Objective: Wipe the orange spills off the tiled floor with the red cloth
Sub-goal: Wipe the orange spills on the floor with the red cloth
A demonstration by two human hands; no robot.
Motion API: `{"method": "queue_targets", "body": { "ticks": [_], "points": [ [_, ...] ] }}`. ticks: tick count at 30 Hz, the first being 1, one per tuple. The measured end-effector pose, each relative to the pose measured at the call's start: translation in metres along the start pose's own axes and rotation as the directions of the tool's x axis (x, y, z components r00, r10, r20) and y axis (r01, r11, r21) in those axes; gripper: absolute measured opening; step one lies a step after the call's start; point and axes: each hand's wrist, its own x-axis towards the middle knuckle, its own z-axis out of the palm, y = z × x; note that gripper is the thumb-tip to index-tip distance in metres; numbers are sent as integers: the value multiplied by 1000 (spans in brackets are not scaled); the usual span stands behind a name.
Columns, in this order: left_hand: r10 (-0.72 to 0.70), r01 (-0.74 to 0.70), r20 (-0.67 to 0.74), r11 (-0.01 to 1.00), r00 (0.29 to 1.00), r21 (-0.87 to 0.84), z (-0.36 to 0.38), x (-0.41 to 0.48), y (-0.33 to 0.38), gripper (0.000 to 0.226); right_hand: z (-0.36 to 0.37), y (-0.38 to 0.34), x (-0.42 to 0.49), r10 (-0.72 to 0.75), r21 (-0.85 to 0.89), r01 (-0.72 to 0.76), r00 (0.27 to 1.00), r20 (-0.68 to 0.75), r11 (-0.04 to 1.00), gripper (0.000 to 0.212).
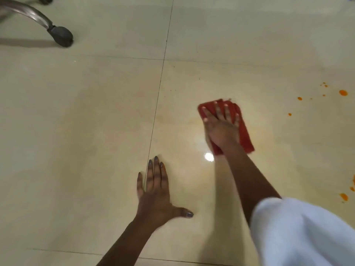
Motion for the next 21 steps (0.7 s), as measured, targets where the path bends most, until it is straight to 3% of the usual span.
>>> {"method": "queue_targets", "body": {
  "ticks": [2, 5, 7, 9, 13, 15, 18, 21],
  "points": [
    [3, -3, -13, 1000, 1000, -10, -3, 1, -1, 153, 11, -45, -12, -172, -7, 172, 984, 43, 985, 47],
    [60, -60, 2, 997, 998, -43, -5, -1, -4, 150, 38, -55, -112, -426, -44, 426, 904, 8, 904, 46],
    [177, -177, -19, 984, 984, -8, 1, -9, -10, 142, 44, -25, -171, -423, 0, 423, 906, -29, 906, 46],
    [161, -163, -39, 985, 986, -58, 6, -21, -14, 137, 41, 17, -176, -366, -64, 363, 930, -33, 930, 46],
    [79, -92, -86, 984, 993, -154, 9, -43, -22, 140, 19, 14, -108, -40, -13, 40, 999, -23, 999, 48],
    [59, -79, -115, 981, 992, -175, 10, -47, -25, 144, 25, -29, -114, -155, -11, 155, 987, 39, 988, 48],
    [80, -98, -92, 975, 993, -201, 13, -56, -26, 139, 50, -58, -201, -522, 6, 522, 852, 52, 853, 47],
    [177, -186, -64, 965, 982, -185, 22, -71, -20, 136, 51, -8, -264, -536, -4, 537, 842, 65, 843, 43]
  ]
}}
